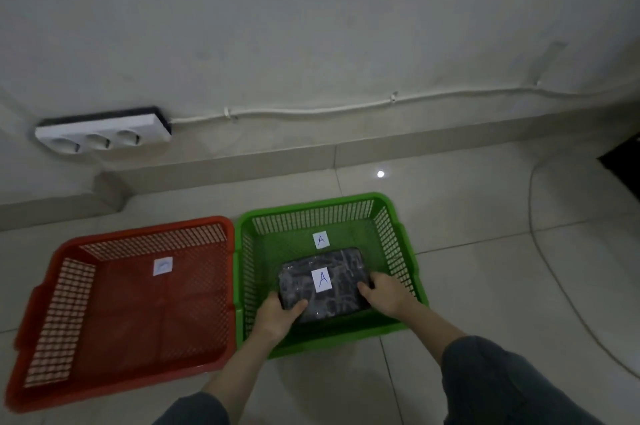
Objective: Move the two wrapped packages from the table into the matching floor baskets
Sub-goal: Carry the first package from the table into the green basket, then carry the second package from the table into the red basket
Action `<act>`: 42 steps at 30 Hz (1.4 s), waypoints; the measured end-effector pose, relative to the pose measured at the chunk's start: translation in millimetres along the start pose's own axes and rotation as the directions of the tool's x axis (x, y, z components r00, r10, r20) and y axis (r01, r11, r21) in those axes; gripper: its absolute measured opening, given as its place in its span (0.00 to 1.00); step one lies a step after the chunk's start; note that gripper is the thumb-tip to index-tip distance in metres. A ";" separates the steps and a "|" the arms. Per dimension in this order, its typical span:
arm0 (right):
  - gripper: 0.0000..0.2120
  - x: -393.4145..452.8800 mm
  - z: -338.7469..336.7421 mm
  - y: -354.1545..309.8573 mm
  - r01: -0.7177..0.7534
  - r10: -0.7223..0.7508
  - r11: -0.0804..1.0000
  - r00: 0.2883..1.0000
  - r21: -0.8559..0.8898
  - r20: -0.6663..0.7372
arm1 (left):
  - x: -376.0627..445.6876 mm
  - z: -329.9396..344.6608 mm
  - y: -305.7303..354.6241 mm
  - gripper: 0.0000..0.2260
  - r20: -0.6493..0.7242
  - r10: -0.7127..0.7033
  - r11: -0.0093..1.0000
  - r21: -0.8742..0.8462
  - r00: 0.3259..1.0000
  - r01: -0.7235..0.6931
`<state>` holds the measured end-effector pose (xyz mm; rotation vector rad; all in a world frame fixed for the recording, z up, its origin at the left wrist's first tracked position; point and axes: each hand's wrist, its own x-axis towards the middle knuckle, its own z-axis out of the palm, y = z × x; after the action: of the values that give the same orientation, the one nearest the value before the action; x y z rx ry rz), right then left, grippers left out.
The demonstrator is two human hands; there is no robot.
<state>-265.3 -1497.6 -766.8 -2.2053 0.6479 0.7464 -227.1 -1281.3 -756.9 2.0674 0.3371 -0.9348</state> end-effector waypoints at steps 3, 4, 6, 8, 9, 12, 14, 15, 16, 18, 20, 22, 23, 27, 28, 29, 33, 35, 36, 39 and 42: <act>0.20 9.2 10.8 7.1 -0.016 0.016 1.000 1.000 -0.023 0.014 | 17.3 6.2 -10.4 0.22 0.048 -0.014 0.999 0.046 0.999 0.012; 0.21 9.8 13.2 7.8 -0.022 0.022 0.999 1.000 -0.025 0.016 | 20.2 7.0 -12.2 0.22 0.058 -0.020 0.998 0.060 0.998 0.016; 0.21 9.2 13.4 6.6 -0.031 0.032 0.999 0.999 -0.031 0.028 | 23.3 6.4 -12.4 0.26 0.060 -0.029 0.998 0.065 0.998 0.025; 0.22 5.6 10.3 3.2 -0.042 0.044 0.998 0.998 -0.037 0.049 | 20.7 2.3 -9.7 0.30 0.064 -0.028 0.997 0.079 0.998 0.023; 0.22 1.9 6.7 0.1 -0.051 0.053 0.998 0.997 -0.044 0.048 | 16.4 -1.0 -6.9 0.30 0.062 -0.019 0.995 0.101 0.998 0.012; 0.20 -21.7 -15.1 -19.9 -0.050 0.048 0.991 0.999 -0.125 -0.023 | -11.9 -22.3 11.2 0.29 -0.015 0.057 0.975 0.216 0.998 -0.053; 0.19 -48.6 -38.7 -47.3 -0.018 0.010 0.979 0.999 -0.203 -0.039 | -43.0 -49.6 35.4 0.28 -0.036 0.117 0.940 0.326 0.993 -0.099; 0.20 -64.4 -52.8 -66.2 0.011 -0.019 0.971 0.999 -0.238 -0.032 | -60.6 -66.7 50.8 0.26 -0.026 0.144 0.914 0.386 0.989 -0.122; 0.20 -81.3 -68.3 -88.3 0.040 -0.049 0.962 0.998 -0.268 -0.027 | -79.5 -85.5 67.7 0.25 -0.017 0.169 0.886 0.440 0.986 -0.144; 0.20 -116.9 -102.8 -139.7 0.082 -0.096 0.947 0.995 -0.312 -0.030 | -120.4 -127.0 106.2 0.22 -0.025 0.216 0.831 0.530 0.976 -0.170; 0.22 -157.0 -139.8 -197.4 0.127 -0.148 0.931 0.988 -0.342 -0.037 | -165.9 -171.8 148.3 0.20 -0.058 0.260 0.786 0.592 0.964 -0.177; 0.22 -201.3 -176.9 -257.5 0.188 -0.219 0.908 0.975 -0.374 -0.042 | -215.6 -218.3 190.2 0.19 -0.095 0.300 0.752 0.636 0.949 -0.174; 0.22 -224.5 -195.0 -287.5 0.216 -0.254 0.895 0.966 -0.391 -0.046 | -241.2 -242.0 209.9 0.19 -0.116 0.317 0.740 0.651 0.941 -0.169; 0.22 -322.2 -256.4 -404.4 0.334 -0.390 0.837 0.920 -0.434 -0.044 | -342.9 -337.8 278.5 0.17 -0.211 0.388 0.725 0.672 0.897 -0.155; 0.22 -346.8 -268.2 -431.7 0.363 -0.424 0.818 0.905 -0.447 -0.040 | -368.1 -361.0 292.7 0.17 -0.243 0.398 0.732 0.665 0.885 -0.147; 0.23 -370.9 -278.2 -458.1 0.390 -0.456 0.798 0.889 -0.460 -0.037 | -393.2 -384.1 305.7 0.18 -0.273 0.409 0.742 0.655 0.870 -0.143; 0.23 -457.5 -299.9 -550.7 0.489 -0.571 0.711 0.821 -0.504 -0.008 | -488.5 -471.9 337.7 0.18 -0.382 0.441 0.750 0.654 0.812 -0.099; 0.23 -494.1 -300.3 -590.9 0.544 -0.628 0.656 0.778 -0.523 0.020 | -532.9 -513.8 339.8 0.19 -0.444 0.452 0.741 0.670 0.774 -0.049; 0.23 -510.2 -298.5 -607.9 0.568 -0.656 0.629 0.754 -0.530 0.029 | -552.5 -531.8 337.8 0.19 -0.473 0.456 0.740 0.673 0.754 -0.026; 0.21 -558.2 -283.5 -656.5 0.621 -0.743 0.552 0.670 -0.556 0.010 | -610.1 -582.1 317.7 0.19 -0.564 0.431 0.744 0.664 0.704 0.076; 0.19 -600.8 -253.0 -701.7 0.648 -0.801 0.515 0.598 -0.561 -0.044 | -657.6 -631.8 284.4 0.18 -0.658 0.361 0.804 0.578 0.661 0.137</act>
<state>-166.8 -1116.3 106.3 -2.7541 -0.4694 0.0931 -214.1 -913.3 124.6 2.9785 0.3454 0.0022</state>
